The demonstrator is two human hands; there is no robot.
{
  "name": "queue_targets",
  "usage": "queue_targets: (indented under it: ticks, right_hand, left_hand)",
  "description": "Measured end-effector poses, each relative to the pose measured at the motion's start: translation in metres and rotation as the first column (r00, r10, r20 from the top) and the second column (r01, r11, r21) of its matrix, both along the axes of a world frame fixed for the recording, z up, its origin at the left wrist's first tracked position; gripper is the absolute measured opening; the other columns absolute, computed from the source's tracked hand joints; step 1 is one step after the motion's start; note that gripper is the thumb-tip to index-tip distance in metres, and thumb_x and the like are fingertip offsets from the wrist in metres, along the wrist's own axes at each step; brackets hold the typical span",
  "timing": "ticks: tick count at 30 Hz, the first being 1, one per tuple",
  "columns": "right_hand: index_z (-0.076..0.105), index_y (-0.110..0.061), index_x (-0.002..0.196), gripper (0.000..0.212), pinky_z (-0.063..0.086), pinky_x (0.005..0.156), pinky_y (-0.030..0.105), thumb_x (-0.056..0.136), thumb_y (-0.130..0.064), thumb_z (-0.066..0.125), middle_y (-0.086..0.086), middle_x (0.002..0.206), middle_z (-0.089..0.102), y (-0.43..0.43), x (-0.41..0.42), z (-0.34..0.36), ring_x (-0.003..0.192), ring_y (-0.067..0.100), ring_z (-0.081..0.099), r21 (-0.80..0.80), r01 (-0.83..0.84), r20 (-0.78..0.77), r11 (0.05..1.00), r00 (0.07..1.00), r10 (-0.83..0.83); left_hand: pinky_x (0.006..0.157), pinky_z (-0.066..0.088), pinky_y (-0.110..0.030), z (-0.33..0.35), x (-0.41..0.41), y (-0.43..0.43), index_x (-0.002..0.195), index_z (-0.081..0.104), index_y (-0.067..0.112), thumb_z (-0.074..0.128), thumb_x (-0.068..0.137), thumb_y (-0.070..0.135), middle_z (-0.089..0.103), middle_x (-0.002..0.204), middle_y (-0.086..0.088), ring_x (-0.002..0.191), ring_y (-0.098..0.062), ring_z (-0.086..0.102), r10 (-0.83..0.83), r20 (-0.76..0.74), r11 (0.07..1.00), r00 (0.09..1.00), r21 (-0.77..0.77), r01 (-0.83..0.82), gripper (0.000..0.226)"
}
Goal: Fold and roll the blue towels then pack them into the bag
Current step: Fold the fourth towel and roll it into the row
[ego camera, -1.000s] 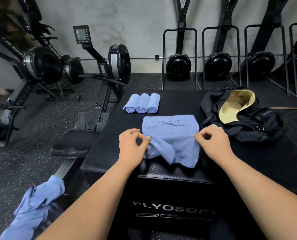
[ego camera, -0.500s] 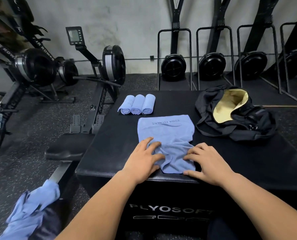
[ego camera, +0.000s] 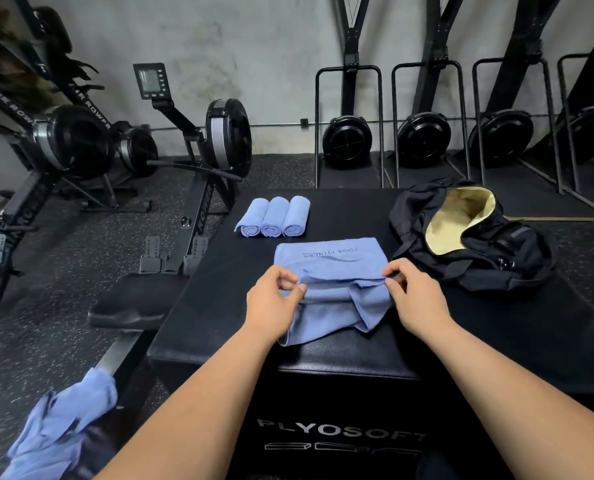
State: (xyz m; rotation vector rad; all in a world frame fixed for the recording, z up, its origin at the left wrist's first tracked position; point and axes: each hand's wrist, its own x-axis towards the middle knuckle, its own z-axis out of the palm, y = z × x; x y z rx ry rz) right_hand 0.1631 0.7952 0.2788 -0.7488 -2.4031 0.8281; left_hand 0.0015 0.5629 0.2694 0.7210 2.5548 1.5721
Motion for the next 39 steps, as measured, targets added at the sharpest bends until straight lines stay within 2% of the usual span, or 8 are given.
queue_targets:
  ticks: [3, 5, 9, 17, 25, 31, 36, 39]
  right_hand:
    - [0.069, -0.037, 0.094, 0.020, 0.049, 0.084, 0.045, 0.090, -0.018, 0.065, -0.009, 0.098, 0.055, -0.013, -0.001, -0.011, 0.098, 0.022, 0.049, 0.182, -0.034, 0.049, 0.983, 0.998, 0.025]
    - [0.073, -0.037, 0.091, 0.013, 0.047, 0.083, 0.043, 0.088, -0.041, 0.061, -0.011, 0.097, 0.055, -0.022, 0.000, -0.017, 0.098, 0.022, 0.052, 0.251, -0.091, 0.072, 0.964, 0.995, 0.075]
    - [0.072, -0.036, 0.101, 0.060, 0.045, 0.078, 0.042, 0.075, -0.088, 0.059, -0.012, 0.100, 0.057, -0.033, 0.004, -0.027, 0.098, 0.021, 0.051, 0.510, -0.193, 0.197, 0.838, 0.975, 0.104]
    - [0.074, -0.025, 0.078, 0.015, 0.043, 0.067, 0.039, 0.083, -0.037, 0.082, -0.006, 0.093, 0.057, -0.017, -0.005, -0.032, 0.092, 0.028, 0.052, 0.530, 0.028, 0.001, 0.847, 0.999, -0.033]
    - [0.075, -0.023, 0.093, 0.014, 0.049, 0.076, 0.044, 0.096, -0.035, 0.069, 0.002, 0.102, 0.064, 0.015, -0.018, -0.019, 0.095, 0.032, 0.051, 0.278, 0.341, -0.028, 0.898, 0.937, -0.347]
    - [0.065, -0.030, 0.106, 0.013, 0.047, 0.077, 0.044, 0.102, -0.034, 0.054, 0.010, 0.092, 0.071, 0.023, -0.050, -0.009, 0.093, 0.036, 0.058, 0.199, 0.254, 0.035, 0.947, 0.963, -0.266]
    - [0.065, -0.037, 0.122, 0.051, 0.044, 0.089, 0.044, 0.101, -0.068, 0.030, -0.002, 0.121, 0.070, 0.001, -0.053, -0.028, 0.113, 0.030, 0.053, 0.339, -0.097, 0.389, 0.936, 0.920, -0.045]
    - [0.068, -0.038, 0.123, 0.068, 0.045, 0.083, 0.041, 0.092, -0.077, 0.021, -0.011, 0.121, 0.068, -0.011, -0.043, -0.051, 0.109, 0.026, 0.050, 0.470, -0.095, 0.387, 0.878, 0.916, -0.108]
  left_hand:
    - [0.092, 0.054, -0.041, -0.015, -0.004, -0.002, 0.112, 0.066, 0.042, 0.080, 0.088, 0.033, 0.070, 0.082, 0.012, 0.082, -0.007, 0.065, -0.025, 0.001, 0.996, 1.000, -0.087, 0.025, 0.030]
    - [0.096, 0.053, -0.044, -0.025, -0.002, -0.006, 0.123, 0.067, 0.046, 0.079, 0.087, 0.034, 0.067, 0.081, 0.013, 0.090, -0.013, 0.066, -0.059, -0.002, 0.989, 0.998, -0.133, 0.058, 0.040]
    - [0.092, 0.052, -0.040, -0.036, -0.002, -0.011, 0.125, 0.066, 0.052, 0.076, 0.089, 0.035, 0.064, 0.072, 0.014, 0.083, -0.011, 0.062, -0.111, -0.071, 0.974, 0.991, -0.204, 0.095, 0.041]
    - [0.081, 0.052, -0.034, -0.028, -0.013, -0.007, 0.087, 0.073, 0.033, 0.080, 0.087, 0.043, 0.068, 0.071, 0.013, 0.074, -0.006, 0.064, -0.039, -0.133, 0.978, 0.990, -0.208, 0.011, 0.012]
    - [0.080, 0.054, -0.043, -0.020, -0.030, 0.001, 0.076, 0.062, 0.035, 0.083, 0.082, 0.054, 0.063, 0.080, 0.015, 0.082, -0.019, 0.061, 0.060, -0.179, 0.980, 0.982, -0.178, -0.092, 0.029]
    - [0.073, 0.053, -0.040, -0.004, -0.037, 0.026, 0.083, 0.055, 0.027, 0.082, 0.083, 0.047, 0.067, 0.078, 0.008, 0.074, -0.017, 0.064, 0.125, -0.105, 0.991, 0.987, -0.029, -0.128, 0.034]
    - [0.085, 0.047, -0.038, -0.031, -0.031, 0.024, 0.115, 0.058, 0.026, 0.071, 0.090, 0.057, 0.070, 0.096, 0.005, 0.092, -0.026, 0.065, -0.195, -0.257, 0.878, 0.946, -0.475, 0.052, 0.042]
    - [0.102, 0.040, -0.037, -0.045, -0.024, 0.016, 0.120, 0.062, 0.025, 0.064, 0.095, 0.055, 0.069, 0.105, 0.007, 0.098, -0.022, 0.062, -0.232, -0.357, 0.881, 0.905, -0.472, 0.040, 0.039]
